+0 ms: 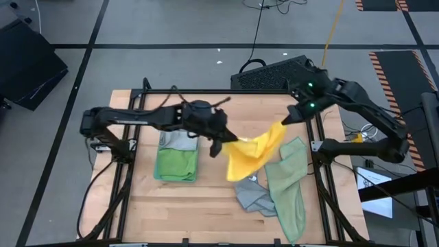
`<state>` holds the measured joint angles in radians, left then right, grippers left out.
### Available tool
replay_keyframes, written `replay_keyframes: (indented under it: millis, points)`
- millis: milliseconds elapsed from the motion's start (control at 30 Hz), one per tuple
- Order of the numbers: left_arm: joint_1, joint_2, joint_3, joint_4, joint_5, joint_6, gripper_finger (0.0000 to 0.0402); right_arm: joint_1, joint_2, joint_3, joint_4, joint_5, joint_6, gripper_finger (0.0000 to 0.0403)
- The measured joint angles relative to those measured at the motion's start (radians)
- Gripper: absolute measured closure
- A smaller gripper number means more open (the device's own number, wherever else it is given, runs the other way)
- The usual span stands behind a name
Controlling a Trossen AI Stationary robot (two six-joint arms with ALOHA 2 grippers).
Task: Fold microfiber towels
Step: Fold the yellow microfiber cloth
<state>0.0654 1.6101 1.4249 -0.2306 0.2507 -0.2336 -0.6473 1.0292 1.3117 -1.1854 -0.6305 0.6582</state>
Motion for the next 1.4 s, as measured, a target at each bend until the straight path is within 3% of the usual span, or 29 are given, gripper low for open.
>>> replay_keyframes:
  millis: [100, 233, 367, 467, 633, 767, 933, 1200, 1400]
  points:
    - [0.015, -0.043, -0.079, 0.003, -0.148, -0.07, 0.0397, 0.02, -0.049, 0.0, -0.003, 0.014, 0.037, 0.0402]
    - [0.058, -0.038, -0.27, 0.063, -0.285, -0.358, 0.0393, 0.04, -0.09, 0.0, -0.007, 0.061, 0.063, 0.0402]
    - [0.066, -0.047, -0.466, 0.384, -0.315, -0.609, 0.0397, 0.071, -0.116, 0.0, -0.021, 0.121, 0.035, 0.0402]
    - [0.057, -0.04, -0.581, 0.546, -0.349, -0.69, 0.0393, 0.106, -0.132, -0.001, -0.031, 0.174, -0.01, 0.0403]
    - [0.048, -0.045, -0.648, 0.578, -0.349, -0.658, 0.0391, 0.139, -0.14, -0.001, -0.029, 0.274, -0.062, 0.0403]
    - [0.031, -0.043, -0.65, 0.587, -0.344, -0.519, 0.0381, 0.139, -0.128, -0.001, -0.011, 0.295, -0.088, 0.0403]
    - [0.006, -0.044, -0.649, 0.6, -0.337, -0.364, 0.0323, 0.139, -0.096, -0.001, 0.0, 0.317, -0.123, 0.0403]
    - [0.004, -0.042, -0.634, 0.6, -0.33, -0.262, 0.0213, 0.139, -0.04, -0.001, 0.0, 0.316, -0.161, 0.0403]
    - [-0.014, 0.107, -0.5, 0.602, -0.336, -0.183, 0.0163, 0.139, -0.017, -0.001, 0.001, 0.314, -0.183, 0.0403]
